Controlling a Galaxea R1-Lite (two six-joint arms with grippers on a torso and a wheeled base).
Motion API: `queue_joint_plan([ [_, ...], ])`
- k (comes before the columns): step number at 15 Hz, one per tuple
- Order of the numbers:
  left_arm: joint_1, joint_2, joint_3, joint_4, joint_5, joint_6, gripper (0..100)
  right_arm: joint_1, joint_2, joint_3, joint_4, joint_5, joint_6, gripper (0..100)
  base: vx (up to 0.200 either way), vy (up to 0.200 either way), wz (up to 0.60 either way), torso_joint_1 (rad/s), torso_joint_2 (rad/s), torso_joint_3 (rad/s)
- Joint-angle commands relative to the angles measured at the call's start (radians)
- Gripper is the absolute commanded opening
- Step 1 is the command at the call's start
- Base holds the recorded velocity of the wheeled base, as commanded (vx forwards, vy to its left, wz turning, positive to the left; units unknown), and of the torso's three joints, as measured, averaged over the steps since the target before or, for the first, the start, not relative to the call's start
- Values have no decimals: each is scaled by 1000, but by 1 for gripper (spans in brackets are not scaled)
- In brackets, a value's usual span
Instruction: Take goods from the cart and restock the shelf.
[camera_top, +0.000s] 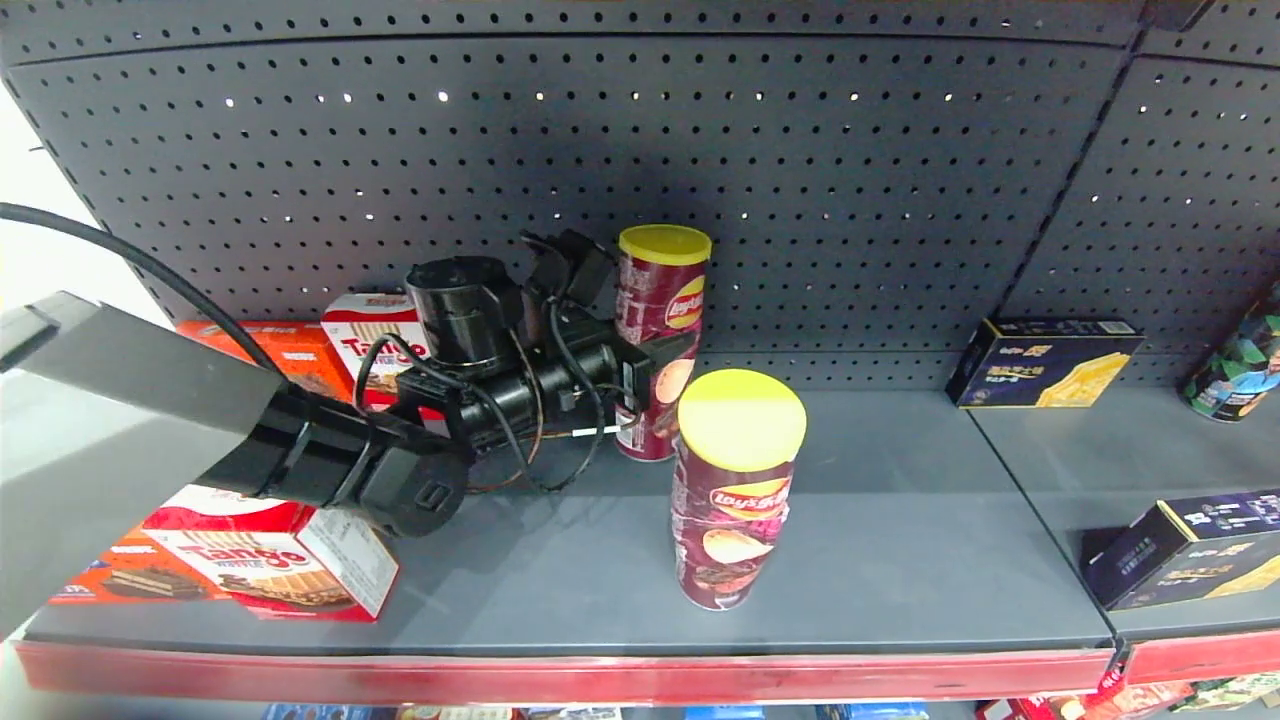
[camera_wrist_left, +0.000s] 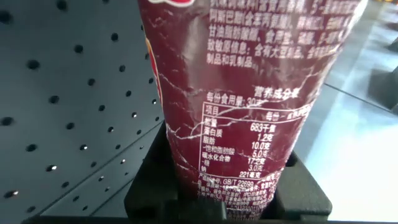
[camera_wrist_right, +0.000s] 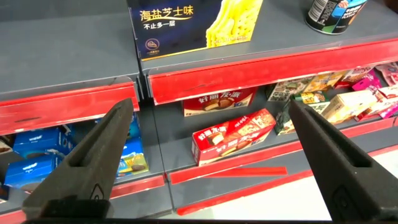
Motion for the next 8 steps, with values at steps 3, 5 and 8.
queue_joint_plan([
  [3,10,46,-40,-1,-4,2,0,0,3,0,-1,0,0,100,0,0,0,0,0,0],
  [5,10,58,-52,-10,-5,2,0,0,3,0,-1,0,0,100,0,0,0,0,0,0],
  [8,6,80,-58,-50,-8,-1,0,0,3,0,-1,0,0,100,0,0,0,0,0,0],
])
